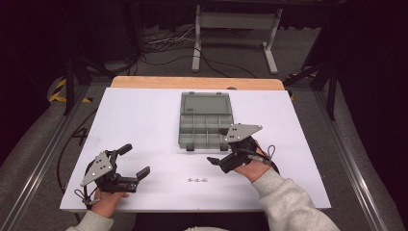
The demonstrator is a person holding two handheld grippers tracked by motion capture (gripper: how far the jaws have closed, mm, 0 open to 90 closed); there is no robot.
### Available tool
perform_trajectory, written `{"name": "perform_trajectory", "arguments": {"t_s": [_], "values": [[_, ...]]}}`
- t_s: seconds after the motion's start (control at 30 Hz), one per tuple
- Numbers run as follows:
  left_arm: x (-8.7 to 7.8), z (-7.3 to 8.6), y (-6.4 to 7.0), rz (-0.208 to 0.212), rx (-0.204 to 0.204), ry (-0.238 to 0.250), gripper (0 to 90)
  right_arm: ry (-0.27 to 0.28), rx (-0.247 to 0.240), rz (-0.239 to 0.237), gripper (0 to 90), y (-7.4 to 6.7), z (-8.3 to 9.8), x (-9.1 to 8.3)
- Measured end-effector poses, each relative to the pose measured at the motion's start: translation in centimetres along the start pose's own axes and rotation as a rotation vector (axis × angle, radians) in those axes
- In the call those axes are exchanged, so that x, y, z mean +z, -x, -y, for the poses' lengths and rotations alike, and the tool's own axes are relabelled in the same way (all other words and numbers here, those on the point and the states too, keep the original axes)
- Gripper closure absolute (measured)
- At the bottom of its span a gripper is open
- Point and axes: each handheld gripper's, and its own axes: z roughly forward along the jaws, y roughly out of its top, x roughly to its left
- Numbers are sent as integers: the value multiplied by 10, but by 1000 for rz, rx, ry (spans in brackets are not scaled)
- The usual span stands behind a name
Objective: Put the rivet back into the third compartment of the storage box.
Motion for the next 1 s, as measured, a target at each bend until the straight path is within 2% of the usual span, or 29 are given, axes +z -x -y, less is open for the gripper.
{"name": "perform_trajectory", "arguments": {"t_s": [0.1, 0.2, 0.33, 0.4, 0.67, 0.83, 1.0], "values": [[0, 0, 0, -1, 6, -3, 1, -66, -30, -10, 28, -1, -5, 2], [0, 0, 0, 0, 5, -4, 1, -96, -41, -19, 28, -1, -9, 2], [1, 0, 0, -2, 2, -6, 1, -161, -82, -59, 28, -5, -18, 6], [1, 0, 0, 1, 5, -8, 1, -175, -85, -66, 28, -5, -19, 7], [1, 0, -1, 6, 3, -14, 1, -335, -111, -113, 38, -8, -26, 22], [1, 0, -1, 14, -3, -24, 1, -375, -133, -138, 48, -11, -28, 28], [1, 0, -1, 10, -6, -21, 1, -484, -151, -173, 60, -20, -27, 39]]}}
